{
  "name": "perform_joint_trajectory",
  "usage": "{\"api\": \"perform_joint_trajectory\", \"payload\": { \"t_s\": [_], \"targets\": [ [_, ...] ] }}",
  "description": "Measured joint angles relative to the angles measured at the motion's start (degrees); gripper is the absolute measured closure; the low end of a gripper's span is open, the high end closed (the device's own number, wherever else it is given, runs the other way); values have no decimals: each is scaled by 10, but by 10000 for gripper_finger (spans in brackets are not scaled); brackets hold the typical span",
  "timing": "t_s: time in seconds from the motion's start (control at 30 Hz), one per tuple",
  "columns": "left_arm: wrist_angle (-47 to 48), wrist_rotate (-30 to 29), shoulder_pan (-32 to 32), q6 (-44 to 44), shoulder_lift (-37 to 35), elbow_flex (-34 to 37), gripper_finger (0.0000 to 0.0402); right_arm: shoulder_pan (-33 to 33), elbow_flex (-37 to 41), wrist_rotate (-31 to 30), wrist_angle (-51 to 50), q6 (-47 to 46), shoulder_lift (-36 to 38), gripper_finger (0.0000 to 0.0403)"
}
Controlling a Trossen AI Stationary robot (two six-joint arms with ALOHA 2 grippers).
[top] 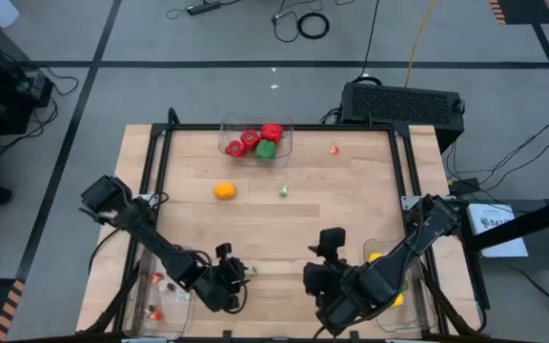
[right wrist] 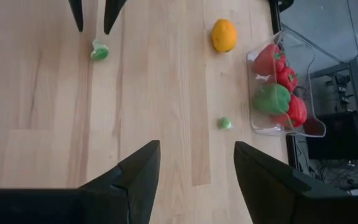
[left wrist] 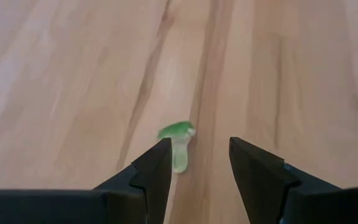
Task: Sort produce into baskets
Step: Put the green mushroom into the bottom left transparent bin
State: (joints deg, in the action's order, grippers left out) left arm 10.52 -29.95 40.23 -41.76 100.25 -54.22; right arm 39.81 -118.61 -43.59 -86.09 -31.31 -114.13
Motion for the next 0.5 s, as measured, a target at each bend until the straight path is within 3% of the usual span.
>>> {"api": "perform_joint_trajectory", "payload": {
  "t_s": [0.33,0.5],
  "targets": [
    [4,-26,-2,-30,45,0,235,0,0,0,-1,1,0,204],
    [3,-2,-16,-32,65,0,235,0,0,0,0,4,0,204]
  ]
}}
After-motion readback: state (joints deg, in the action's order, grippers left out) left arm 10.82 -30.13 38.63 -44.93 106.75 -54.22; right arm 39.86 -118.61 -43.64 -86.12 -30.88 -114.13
